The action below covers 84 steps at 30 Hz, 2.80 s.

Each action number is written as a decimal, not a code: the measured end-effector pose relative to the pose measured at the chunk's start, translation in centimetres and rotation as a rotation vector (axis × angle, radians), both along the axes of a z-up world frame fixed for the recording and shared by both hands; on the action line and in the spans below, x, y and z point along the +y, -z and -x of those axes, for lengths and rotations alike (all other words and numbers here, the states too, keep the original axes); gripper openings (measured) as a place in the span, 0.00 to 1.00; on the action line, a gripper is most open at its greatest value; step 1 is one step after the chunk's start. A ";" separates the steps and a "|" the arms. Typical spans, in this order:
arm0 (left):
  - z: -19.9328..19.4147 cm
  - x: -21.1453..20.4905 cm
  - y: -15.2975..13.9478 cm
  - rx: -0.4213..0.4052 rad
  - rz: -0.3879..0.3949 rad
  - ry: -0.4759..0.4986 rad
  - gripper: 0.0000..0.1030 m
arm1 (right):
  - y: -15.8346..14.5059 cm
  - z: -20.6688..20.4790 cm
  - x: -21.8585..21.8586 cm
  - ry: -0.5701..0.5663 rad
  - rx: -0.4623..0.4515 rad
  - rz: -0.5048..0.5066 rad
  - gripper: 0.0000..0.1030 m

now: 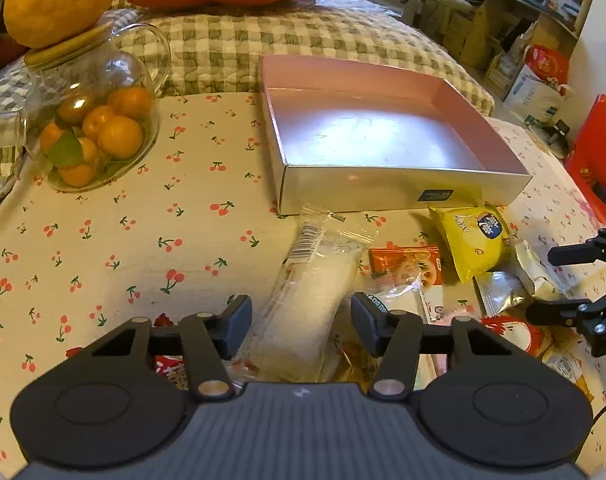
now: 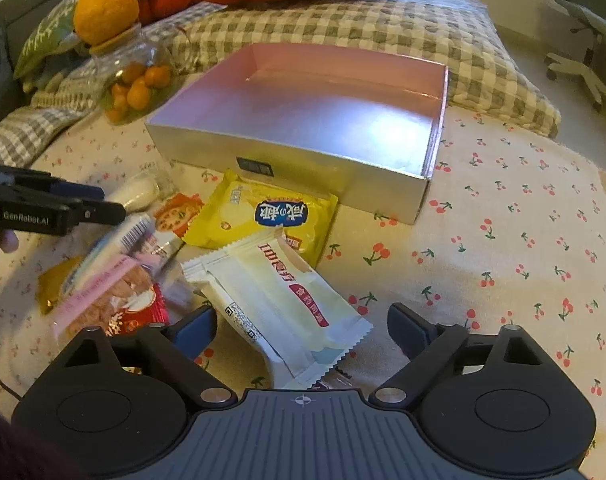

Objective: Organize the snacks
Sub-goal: 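Grasp the clear white stick packet with left tool while right tool grasps white bread packet, then carry both packets into the silver box and open both tools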

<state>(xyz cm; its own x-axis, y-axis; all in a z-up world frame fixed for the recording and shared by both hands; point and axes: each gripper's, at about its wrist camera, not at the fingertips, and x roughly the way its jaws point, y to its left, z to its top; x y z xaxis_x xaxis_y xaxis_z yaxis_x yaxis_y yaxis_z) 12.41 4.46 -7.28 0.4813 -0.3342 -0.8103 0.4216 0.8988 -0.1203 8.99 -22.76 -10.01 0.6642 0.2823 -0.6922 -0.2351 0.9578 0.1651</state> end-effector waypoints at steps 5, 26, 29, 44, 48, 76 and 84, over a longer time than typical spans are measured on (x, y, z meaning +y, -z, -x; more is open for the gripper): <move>-0.1 -0.6 0.5 -0.001 -0.051 0.013 0.42 | 0.4 -0.4 0.6 -0.017 -0.002 0.025 0.81; 0.0 -0.6 0.2 0.034 -0.050 -0.035 0.27 | -0.3 -0.3 1.7 -0.027 -0.018 -0.012 0.15; 0.0 -0.1 0.1 0.064 -0.019 -0.062 0.27 | -0.5 -0.2 1.4 -0.008 -0.009 -0.039 0.13; 0.5 0.7 -2.5 0.072 0.105 -0.107 0.26 | -2.1 0.2 -0.8 0.063 0.028 -0.244 0.07; 0.7 0.4 -2.9 0.056 0.103 -0.102 0.25 | -2.0 0.3 -0.9 0.046 0.058 -0.272 0.09; 1.0 -1.4 -5.6 0.002 0.150 -0.105 0.25 | -5.5 1.8 -2.3 0.194 -0.111 -0.279 0.12; -3.0 -3.5 -6.5 -0.021 0.134 -0.131 0.25 | -6.8 -1.9 -3.6 0.272 -0.111 -0.305 0.12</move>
